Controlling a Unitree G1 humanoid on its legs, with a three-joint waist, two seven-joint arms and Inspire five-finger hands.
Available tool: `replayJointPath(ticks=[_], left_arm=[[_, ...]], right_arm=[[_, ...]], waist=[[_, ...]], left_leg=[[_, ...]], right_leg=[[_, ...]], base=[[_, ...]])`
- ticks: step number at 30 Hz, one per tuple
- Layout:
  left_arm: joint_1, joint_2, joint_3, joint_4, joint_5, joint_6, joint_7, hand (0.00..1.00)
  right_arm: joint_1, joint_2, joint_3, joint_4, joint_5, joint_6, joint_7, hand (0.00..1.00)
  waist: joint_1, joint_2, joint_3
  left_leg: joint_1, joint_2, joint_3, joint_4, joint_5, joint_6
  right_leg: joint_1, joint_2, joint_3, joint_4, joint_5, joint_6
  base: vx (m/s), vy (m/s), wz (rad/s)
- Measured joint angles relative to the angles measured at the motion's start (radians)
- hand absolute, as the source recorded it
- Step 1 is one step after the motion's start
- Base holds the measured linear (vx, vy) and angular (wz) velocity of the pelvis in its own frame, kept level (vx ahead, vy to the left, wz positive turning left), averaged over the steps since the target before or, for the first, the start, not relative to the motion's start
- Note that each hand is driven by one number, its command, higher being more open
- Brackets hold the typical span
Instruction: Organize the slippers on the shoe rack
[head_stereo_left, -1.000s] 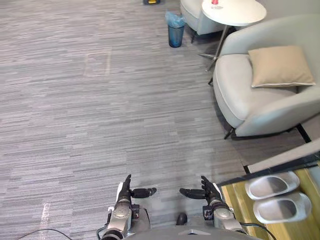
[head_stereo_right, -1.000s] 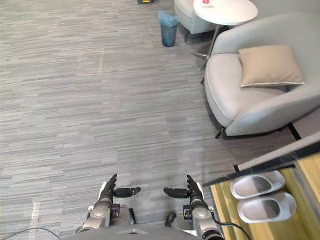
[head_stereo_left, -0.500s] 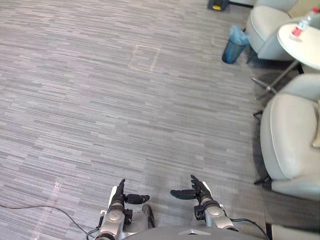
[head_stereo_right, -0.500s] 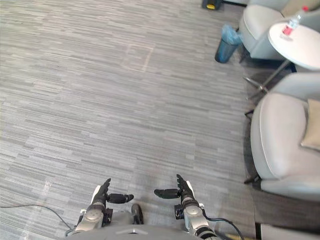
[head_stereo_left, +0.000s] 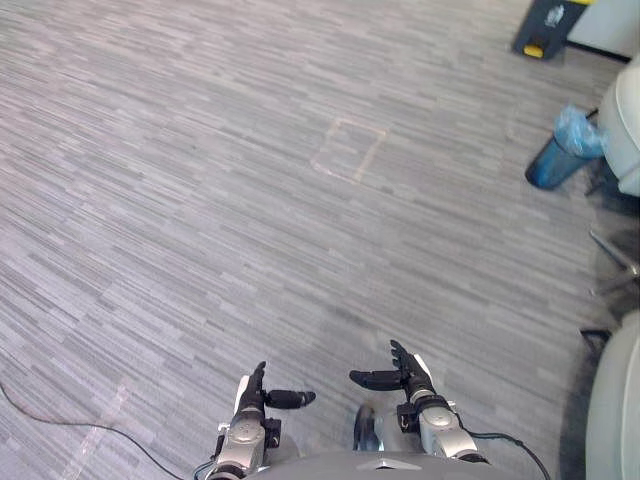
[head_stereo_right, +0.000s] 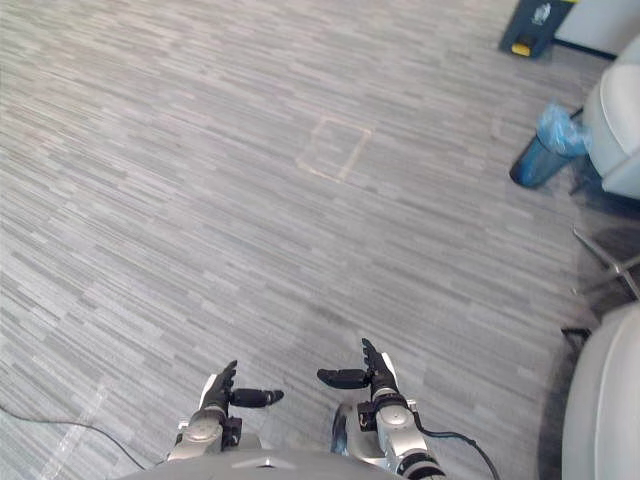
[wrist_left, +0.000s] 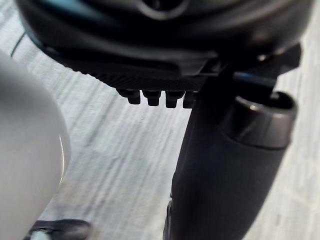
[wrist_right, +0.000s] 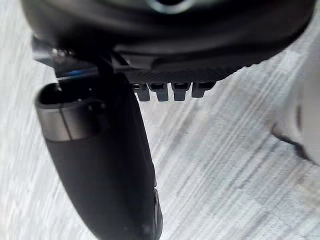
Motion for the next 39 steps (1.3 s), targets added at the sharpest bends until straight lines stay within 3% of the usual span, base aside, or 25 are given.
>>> replayJointPath(ticks=[2, 4, 5, 6, 8, 9, 10, 11, 13, 14, 16, 18, 20, 21, 22, 23, 24, 26, 29, 30, 32, 34, 36, 37, 39], left_arm=[[-0.001, -0.002, -0.002, -0.021, -0.002, -0.008, -0.002, 1.0], [-0.016, 0.001, -0.003, -0.035, -0.003, -0.014, -0.003, 1.0], [-0.024, 0.003, -0.004, -0.035, -0.004, -0.017, -0.002, 1.0], [-0.023, 0.004, -0.005, -0.035, -0.007, -0.02, -0.002, 1.0], [-0.036, 0.024, -0.01, -0.027, -0.011, -0.03, 0.001, 1.0], [-0.032, 0.04, -0.009, -0.014, -0.011, -0.032, 0.003, 1.0], [-0.033, 0.044, -0.003, -0.012, -0.015, -0.023, 0.002, 1.0], [-0.017, 0.064, -0.004, 0.001, -0.02, -0.012, 0.006, 1.0], [-0.002, 0.087, -0.007, 0.033, -0.036, -0.003, 0.01, 1.0], [0.001, 0.093, -0.013, 0.049, -0.036, 0.002, 0.014, 1.0], [0.003, 0.094, -0.026, 0.072, -0.043, 0.009, 0.018, 1.0], [0.002, 0.094, -0.052, 0.085, -0.042, 0.009, 0.016, 1.0], [0.002, 0.088, -0.055, 0.089, -0.042, 0.009, 0.012, 1.0], [0.003, 0.083, -0.059, 0.094, -0.042, 0.009, 0.007, 1.0], [0.012, 0.085, -0.064, 0.096, -0.039, 0.01, 0.001, 1.0], [0.006, 0.077, -0.063, 0.11, -0.036, 0.011, -0.004, 1.0], [-0.006, 0.061, -0.063, 0.111, -0.033, 0.012, -0.007, 1.0], [-0.013, 0.028, -0.061, 0.105, -0.031, 0.01, -0.006, 1.0], [-0.01, -0.019, -0.021, 0.063, -0.031, 0.008, -0.007, 1.0], [-0.005, -0.026, -0.01, 0.049, -0.032, 0.006, -0.007, 1.0], [0.012, -0.03, 0.02, -0.004, -0.032, 0.007, -0.007, 1.0], [0.013, -0.029, 0.032, -0.022, -0.032, -0.003, -0.009, 1.0], [0.004, -0.029, 0.035, -0.03, -0.032, -0.006, -0.01, 1.0], [0.004, -0.028, 0.035, -0.035, -0.033, -0.007, -0.01, 1.0], [0.003, -0.028, 0.035, -0.03, -0.044, -0.014, -0.007, 1.0]], right_arm=[[0.002, 0.006, -0.001, 0.001, 0.0, 0.0, 0.0, 1.0], [-0.008, 0.007, -0.007, 0.004, 0.0, 0.0, -0.004, 1.0], [-0.005, 0.005, -0.014, 0.007, -0.001, 0.0, -0.006, 1.0], [-0.002, -0.002, -0.015, 0.021, -0.001, 0.0, -0.006, 1.0], [-0.008, 0.008, -0.01, 0.057, -0.002, 0.004, -0.007, 1.0], [-0.006, 0.013, -0.006, 0.074, -0.003, 0.004, -0.005, 1.0], [-0.006, 0.014, -0.006, 0.078, -0.003, 0.005, -0.005, 1.0], [-0.009, 0.02, -0.006, 0.083, -0.003, 0.006, -0.005, 1.0], [-0.01, 0.019, -0.009, 0.085, -0.009, 0.006, -0.005, 1.0], [-0.013, 0.018, -0.009, 0.084, -0.009, 0.008, -0.004, 1.0], [-0.025, 0.014, -0.006, 0.076, -0.01, 0.006, 0.0, 1.0], [-0.027, 0.002, 0.001, 0.046, -0.01, -0.01, 0.003, 1.0], [-0.028, 0.002, 0.001, 0.009, -0.009, -0.035, 0.007, 1.0], [-0.028, 0.002, 0.004, -0.007, -0.009, -0.038, 0.009, 1.0], [-0.025, 0.0, 0.006, -0.007, -0.008, -0.041, 0.01, 1.0], [-0.033, -0.013, 0.006, 0.005, -0.01, -0.043, 0.009, 1.0], [-0.059, -0.017, -0.006, 0.027, -0.011, -0.026, 0.008, 1.0], [-0.058, -0.02, -0.047, 0.029, -0.008, -0.015, -0.001, 1.0], [-0.011, -0.025, -0.044, -0.011, -0.009, 0.004, 0.0, 1.0], [-0.006, -0.022, -0.04, -0.016, -0.008, 0.006, 0.0, 1.0], [0.012, 0.012, -0.039, -0.017, -0.006, 0.015, -0.001, 1.0], [0.017, 0.026, -0.039, -0.006, -0.005, 0.015, 0.0, 1.0], [0.013, 0.027, -0.057, 0.012, -0.005, 0.02, -0.004, 1.0], [0.01, 0.026, -0.068, 0.022, -0.006, 0.02, -0.006, 1.0], [0.008, 0.006, -0.079, 0.059, -0.006, 0.017, -0.008, 1.0]], waist=[[0.017, -0.009, -0.003], [0.031, -0.024, 0.005], [0.038, -0.031, 0.01], [0.047, -0.03, 0.008], [0.036, -0.068, -0.003], [0.039, -0.072, -0.005], [0.041, -0.072, -0.005], [0.044, -0.079, -0.007], [0.033, -0.098, -0.007], [0.024, -0.098, -0.006], [0.006, -0.07, 0.009], [-0.005, -0.048, 0.016], [-0.026, -0.045, 0.018], [-0.041, -0.047, 0.017], [-0.049, -0.058, 0.014], [-0.052, -0.037, 0.016], [-0.033, -0.011, 0.009], [-0.049, -0.009, 0.01], [-0.04, 0.005, 0.011], [-0.036, 0.015, 0.011], [-0.02, 0.007, 0.004], [-0.003, -0.01, -0.004], [0.016, -0.016, 0.001], [0.017, -0.021, 0.002], [0.028, -0.015, -0.007]], left_leg=[[-0.08, 0.008, 0.06, -0.083, -0.031, 0.029], [-0.176, -0.052, 0.069, -0.358, -0.021, 0.053], [-0.192, -0.101, 0.049, -0.532, 0.043, 0.057], [-0.183, -0.141, 0.019, -0.611, 0.205, 0.088], [-0.16, -0.186, 0.027, -0.632, 0.185, 0.107], [-0.17, -0.185, 0.025, -0.584, 0.141, 0.121], [-0.167, -0.184, 0.026, -0.565, 0.124, 0.125], [-0.104, -0.196, 0.054, -0.565, 0.051, 0.13], [0.024, -0.234, 0.068, -0.655, 0.007, 0.133], [0.084, -0.242, 0.068, -0.689, -0.006, 0.135], [0.239, -0.232, 0.066, -0.797, -0.013, 0.129], [0.326, -0.2, 0.069, -0.848, -0.012, 0.128], [0.376, -0.167, 0.067, -0.853, -0.013, 0.127], [0.405, -0.156, 0.061, -0.857, -0.018, 0.118], [0.433, -0.164, 0.056, -0.861, -0.031, 0.093], [0.468, -0.136, 0.042, -0.868, -0.038, 0.079], [0.465, -0.124, 0.015, -0.861, 0.002, 0.081], [0.469, -0.135, -0.018, -0.792, 0.116, 0.023], [0.309, -0.058, -0.063, -0.315, 0.244, -0.065], [0.253, -0.026, -0.048, -0.182, 0.21, -0.078], [0.122, 0.05, 0.046, 0.028, 0.1, -0.043], [0.035, 0.047, 0.131, -0.058, 0.014, 0.005], [-0.05, -0.01, 0.131, -0.303, -0.013, 0.032], [-0.073, -0.062, 0.097, -0.462, 0.008, 0.042], [-0.055, -0.146, 0.021, -0.706, 0.225, 0.077]], right_leg=[[0.065, -0.006, 0.005, -0.063, 0.003, 0.005], [0.125, -0.048, 0.016, -0.108, -0.009, 0.03], [0.148, -0.074, 0.023, -0.114, -0.023, 0.056], [0.168, -0.083, 0.048, -0.126, -0.026, 0.07], [0.179, -0.13, 0.062, -0.137, 0.016, 0.095], [0.178, -0.137, 0.106, -0.118, 0.073, 0.14], [0.174, -0.138, 0.121, -0.09, 0.082, 0.148], [0.121, -0.162, 0.177, 0.104, 0.088, 0.148], [-0.029, -0.233, 0.184, 0.491, 0.189, 0.185], [-0.103, -0.244, 0.185, 0.646, 0.162, 0.174], [-0.229, -0.199, 0.139, 0.789, 0.019, 0.082], [-0.327, -0.139, 0.068, 0.726, -0.051, 0.026], [-0.441, -0.092, 0.034, 0.507, -0.057, 0.031], [-0.471, -0.077, 0.034, 0.313, 0.011, 0.053], [-0.459, -0.07, 0.034, 0.175, 0.171, 0.049], [-0.431, -0.049, 0.026, 0.166, 0.242, -0.006], [-0.433, -0.029, 0.027, 0.194, 0.198, -0.013], [-0.418, -0.07, 0.015, 0.297, 0.097, -0.02], [-0.241, -0.047, -0.008, 0.2, 0.021, -0.013], [-0.201, -0.028, -0.004, 0.173, 0.016, -0.018], [-0.072, 0.002, 0.017, 0.08, 0.008, -0.019], [0.017, -0.006, 0.047, -0.002, 0.015, -0.008], [0.096, -0.036, 0.072, -0.06, 0.02, 0.003], [0.119, -0.062, 0.08, -0.07, 0.017, 0.022], [0.154, -0.099, 0.129, -0.077, -0.011, 0.087]], base=[[0.43, -0.004, -0.1], [0.46, 0.134, -0.25], [0.62, 0.265, -0.34], [0.54, 0.227, -0.19], [0.52, 0.202, 0.19], [0.58, 0.243, 0.26], [0.8, 0.358, -0.07], [0.8, 0.33, -0.25], [0.57, 0.197, -0.17], [0.45, 0.082, 0.01], [0.59, 0.072, 0.01], [0.53, 0.001, 0.14], [0.66, -0.128, 0.39], [0.77, -0.198, 0.55], [0.56, -0.16, 0.5], [0.83, -0.238, 0.11], [0.8, -0.249, -0.02], [0.65, -0.224, 0.14], [0.49, -0.157, 0.11], [0.46, -0.072, -0.22], [0.39, -0.02, -0.39], [0.6, 0.053, -0.5], [0.43, 0.146, -0.44], [0.44, 0.26, -0.42], [0.42, 0.232, -0.54]])
